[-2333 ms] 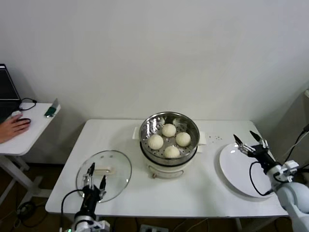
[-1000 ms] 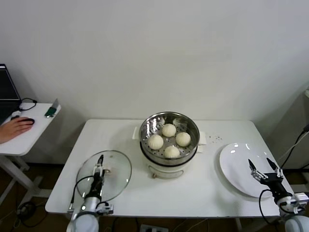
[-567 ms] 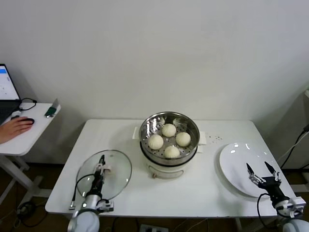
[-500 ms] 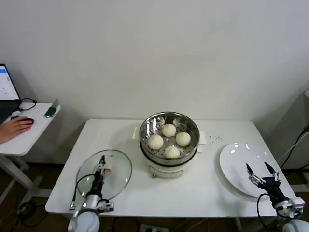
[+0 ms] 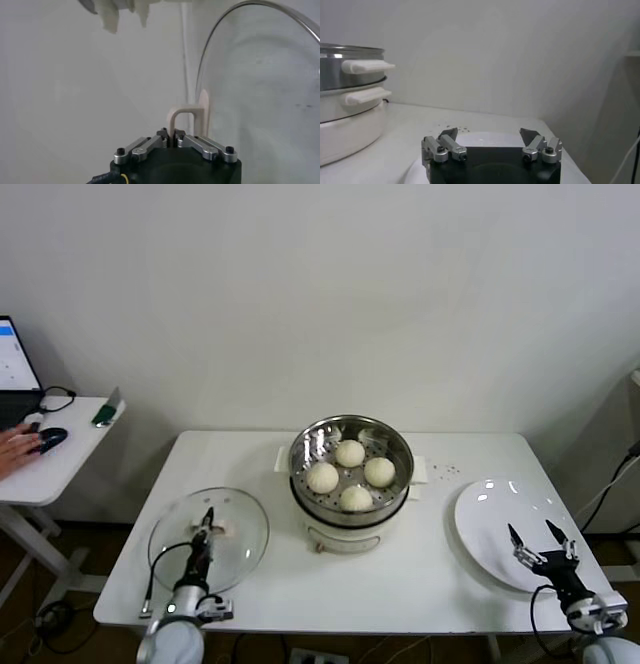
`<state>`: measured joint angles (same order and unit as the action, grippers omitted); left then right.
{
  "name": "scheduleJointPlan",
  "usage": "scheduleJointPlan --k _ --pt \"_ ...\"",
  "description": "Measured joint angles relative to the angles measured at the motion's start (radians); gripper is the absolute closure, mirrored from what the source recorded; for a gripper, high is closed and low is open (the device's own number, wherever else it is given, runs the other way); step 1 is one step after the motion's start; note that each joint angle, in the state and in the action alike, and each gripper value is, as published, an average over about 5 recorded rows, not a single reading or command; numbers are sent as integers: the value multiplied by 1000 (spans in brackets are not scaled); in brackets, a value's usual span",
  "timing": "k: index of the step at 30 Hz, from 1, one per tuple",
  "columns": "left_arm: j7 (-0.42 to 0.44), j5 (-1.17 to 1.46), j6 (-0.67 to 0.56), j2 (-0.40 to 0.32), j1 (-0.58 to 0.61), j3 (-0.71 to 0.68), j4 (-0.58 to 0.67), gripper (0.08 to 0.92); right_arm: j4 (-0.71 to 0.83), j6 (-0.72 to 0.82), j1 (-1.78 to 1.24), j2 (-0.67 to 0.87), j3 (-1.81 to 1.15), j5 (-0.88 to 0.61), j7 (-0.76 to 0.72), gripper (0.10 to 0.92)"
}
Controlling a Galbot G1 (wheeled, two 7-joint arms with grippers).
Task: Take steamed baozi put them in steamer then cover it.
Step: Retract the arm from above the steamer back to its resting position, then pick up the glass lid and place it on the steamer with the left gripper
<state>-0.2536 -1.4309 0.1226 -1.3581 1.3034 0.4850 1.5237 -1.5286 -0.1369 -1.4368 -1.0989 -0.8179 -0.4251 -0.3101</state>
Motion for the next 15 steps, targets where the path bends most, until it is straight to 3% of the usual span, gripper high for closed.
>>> scheduleJointPlan --k 8,15 --pt "31 55 81 55 59 -8 151 853 19 -1 23 15 14 9 0 203" --pt "92 125 201 152 95 -24 340 853 30 5 51 36 34 26 2 203"
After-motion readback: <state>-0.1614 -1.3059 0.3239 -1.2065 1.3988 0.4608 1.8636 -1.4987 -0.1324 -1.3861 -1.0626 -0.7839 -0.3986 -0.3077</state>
